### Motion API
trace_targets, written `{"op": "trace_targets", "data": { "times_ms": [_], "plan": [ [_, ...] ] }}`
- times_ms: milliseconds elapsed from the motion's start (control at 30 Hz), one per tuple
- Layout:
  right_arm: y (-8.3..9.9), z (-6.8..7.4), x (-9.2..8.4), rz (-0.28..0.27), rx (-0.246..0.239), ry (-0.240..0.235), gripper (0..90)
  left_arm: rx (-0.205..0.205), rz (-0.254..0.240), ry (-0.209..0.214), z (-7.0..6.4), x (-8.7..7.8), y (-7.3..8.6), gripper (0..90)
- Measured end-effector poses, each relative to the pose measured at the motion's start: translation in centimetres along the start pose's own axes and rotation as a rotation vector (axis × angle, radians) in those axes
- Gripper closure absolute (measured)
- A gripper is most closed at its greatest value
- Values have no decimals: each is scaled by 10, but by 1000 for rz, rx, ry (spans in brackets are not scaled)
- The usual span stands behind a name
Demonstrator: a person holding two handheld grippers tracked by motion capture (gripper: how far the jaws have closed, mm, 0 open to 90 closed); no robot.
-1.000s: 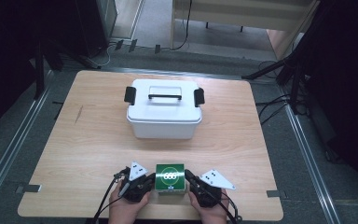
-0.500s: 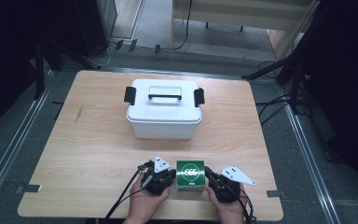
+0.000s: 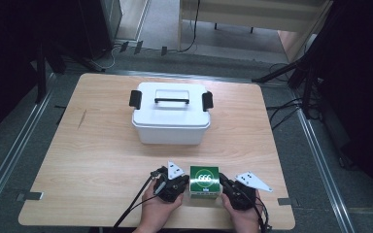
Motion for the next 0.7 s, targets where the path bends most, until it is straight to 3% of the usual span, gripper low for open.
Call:
{"op": "trace_targets", "data": {
  "times_ms": [67, 133, 200, 233, 333, 367, 467, 500, 567, 600, 633, 700],
  "plan": [
    [1, -1, -1, 7, 2, 2, 900, 3, -7, 9, 2, -1, 0, 897],
    [0, -2, -2, 1, 7, 8, 857, 7, -16, 7, 4, -1, 0, 814],
    [-3, -8, -7, -22, 8, 27, 727, -8, -33, 22, 8, -5, 0, 766],
    [-6, -14, -11, -47, 10, 28, 655, -15, -56, -3, 18, -10, 0, 687],
    [-7, -21, -14, -64, -4, 42, 578, -39, -67, -15, 28, -15, 1, 583],
    [-8, -23, -14, -68, -10, 44, 551, -52, -78, -38, 38, -18, 2, 583],
    [-12, -33, -16, -103, -87, 84, 492, -97, -103, -79, 62, -27, 4, 467],
    [-13, -37, -17, -106, -94, 100, 478, -118, -113, -120, 81, -34, 7, 389],
    [-16, -38, -20, -119, -84, 108, 425, -141, -120, -159, 98, -40, 10, 268],
    [-17, -40, -22, -115, -77, 125, 388, -141, -120, -159, 98, -40, 10, 207],
    [-18, -42, -24, -108, -71, 146, 358, -158, -129, -213, 120, -47, 14, 157],
    [-21, -45, -28, -106, -50, 166, 288, -186, -142, -238, 139, -55, 19, 104]
  ]
}}
Point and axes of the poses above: each handheld gripper's, and its own axes: x roughly forward along the jaws, y roughly out of its underside, z roughly to its left, the point moved 10 cm from there along x, roughly forward along the jaws, and after that the axes turned 13 degrees about -y, right-handed, at the moved point
